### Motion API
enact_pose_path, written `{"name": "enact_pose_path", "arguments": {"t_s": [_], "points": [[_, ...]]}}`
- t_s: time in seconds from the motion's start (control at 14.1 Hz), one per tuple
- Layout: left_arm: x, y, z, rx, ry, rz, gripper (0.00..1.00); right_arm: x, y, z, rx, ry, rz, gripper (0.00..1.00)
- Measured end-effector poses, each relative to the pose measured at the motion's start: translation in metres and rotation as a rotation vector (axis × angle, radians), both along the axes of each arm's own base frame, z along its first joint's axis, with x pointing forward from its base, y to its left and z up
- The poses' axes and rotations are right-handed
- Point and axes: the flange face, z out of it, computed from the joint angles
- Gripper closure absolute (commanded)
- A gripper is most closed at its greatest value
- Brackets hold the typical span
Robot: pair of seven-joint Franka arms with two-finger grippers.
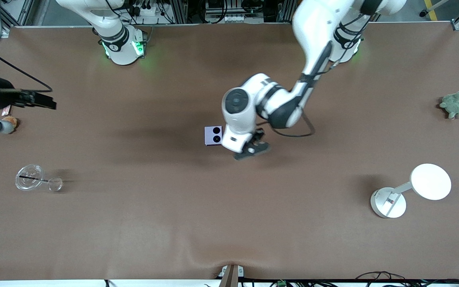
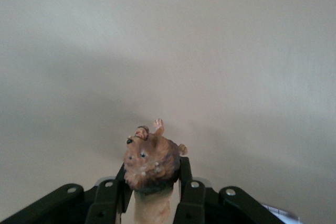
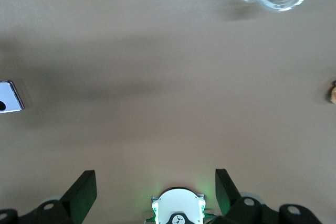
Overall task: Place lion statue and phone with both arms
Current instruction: 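Carry the lion toward the lamp while the right gripper reaches the phone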
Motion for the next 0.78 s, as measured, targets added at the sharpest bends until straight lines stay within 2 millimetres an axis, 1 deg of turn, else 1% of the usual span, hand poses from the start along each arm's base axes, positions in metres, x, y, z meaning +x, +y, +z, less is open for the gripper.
{"name": "enact_pose_path", "arguments": {"t_s": [0.07, 0.14, 0.21, 0.28, 0.42, 0.5, 0.57, 0.64, 0.71, 0.78], "points": [[0.025, 0.033, 0.014, -0.003, -0.007, 0.017, 1.00, 0.003, 0.013, -0.008, 0.000, 0.011, 0.022, 0.00], [0.047, 0.069, 0.020, 0.001, -0.003, 0.032, 1.00, 0.005, 0.030, -0.015, 0.003, 0.022, 0.049, 0.00], [0.067, 0.107, 0.020, 0.014, 0.018, 0.038, 1.00, 0.007, 0.051, -0.022, 0.010, 0.032, 0.066, 0.00], [0.083, 0.146, 0.015, 0.028, 0.049, 0.026, 1.00, 0.009, 0.075, -0.030, 0.023, 0.039, 0.060, 0.00], [0.108, 0.218, 0.004, 0.035, 0.097, -0.016, 1.00, 0.012, 0.120, -0.047, 0.052, 0.056, 0.010, 0.00], [0.118, 0.250, 0.000, 0.032, 0.110, -0.034, 1.00, 0.011, 0.142, -0.054, 0.060, 0.063, -0.001, 0.00], [0.126, 0.279, -0.003, 0.028, 0.122, -0.049, 1.00, 0.009, 0.165, -0.060, 0.061, 0.061, 0.007, 0.00], [0.131, 0.302, -0.006, 0.024, 0.132, -0.064, 1.00, 0.006, 0.191, -0.066, 0.057, 0.059, 0.018, 0.00], [0.135, 0.317, -0.012, 0.020, 0.134, -0.072, 1.00, 0.002, 0.216, -0.073, 0.048, 0.054, 0.021, 0.00], [0.140, 0.327, -0.018, 0.014, 0.122, -0.075, 1.00, -0.001, 0.239, -0.083, 0.048, 0.042, 0.024, 0.00]]}}
